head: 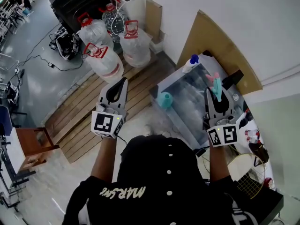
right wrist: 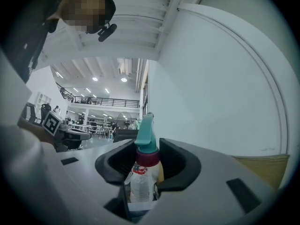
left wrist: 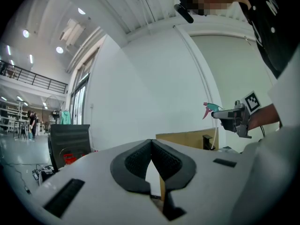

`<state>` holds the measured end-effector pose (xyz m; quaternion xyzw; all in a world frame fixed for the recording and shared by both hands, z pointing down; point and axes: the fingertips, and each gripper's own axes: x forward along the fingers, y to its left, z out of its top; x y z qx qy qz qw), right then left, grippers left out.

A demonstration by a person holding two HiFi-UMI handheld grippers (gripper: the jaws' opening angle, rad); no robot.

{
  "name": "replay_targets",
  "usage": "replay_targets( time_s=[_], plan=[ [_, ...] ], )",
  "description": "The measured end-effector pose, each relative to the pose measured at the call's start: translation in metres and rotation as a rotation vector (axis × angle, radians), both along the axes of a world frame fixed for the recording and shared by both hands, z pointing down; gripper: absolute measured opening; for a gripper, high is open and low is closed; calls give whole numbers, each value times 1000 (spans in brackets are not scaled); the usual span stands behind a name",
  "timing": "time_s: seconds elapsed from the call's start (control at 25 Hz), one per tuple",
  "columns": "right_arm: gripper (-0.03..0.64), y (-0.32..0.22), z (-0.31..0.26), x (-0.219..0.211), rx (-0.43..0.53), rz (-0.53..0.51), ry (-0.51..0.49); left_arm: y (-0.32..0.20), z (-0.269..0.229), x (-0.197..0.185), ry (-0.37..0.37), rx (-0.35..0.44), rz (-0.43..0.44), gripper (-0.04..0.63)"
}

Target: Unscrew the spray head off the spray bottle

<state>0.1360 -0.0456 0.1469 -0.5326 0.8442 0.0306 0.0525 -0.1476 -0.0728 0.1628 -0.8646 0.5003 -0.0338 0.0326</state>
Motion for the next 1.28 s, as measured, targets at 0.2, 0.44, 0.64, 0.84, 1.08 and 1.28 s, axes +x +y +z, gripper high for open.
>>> replay_targets(
  time_s=[0.2,0.44,0.64,0.84,1.08,1.28],
  plan=[
    [160,0,1,1,-7,-1,1,3,4,1,-26,-9,-4,25],
    [160,0,3,-2,-11,-17,9,6,10,0,-49,-17,-7,25],
    [160,0,5,-4,-14,-18,3,6,6,1,-26,-9,-14,25],
    [160,0,3,-5,-10,-19,2,6,3,3,-16,1,-7,25],
    [160,-1,1,-6,-9,-16,4,5,6,4,-20,-6,-3,25],
    [160,-1,1,-6,-7,-15,6,4,8,4,-12,-13,-5,25]
  ],
)
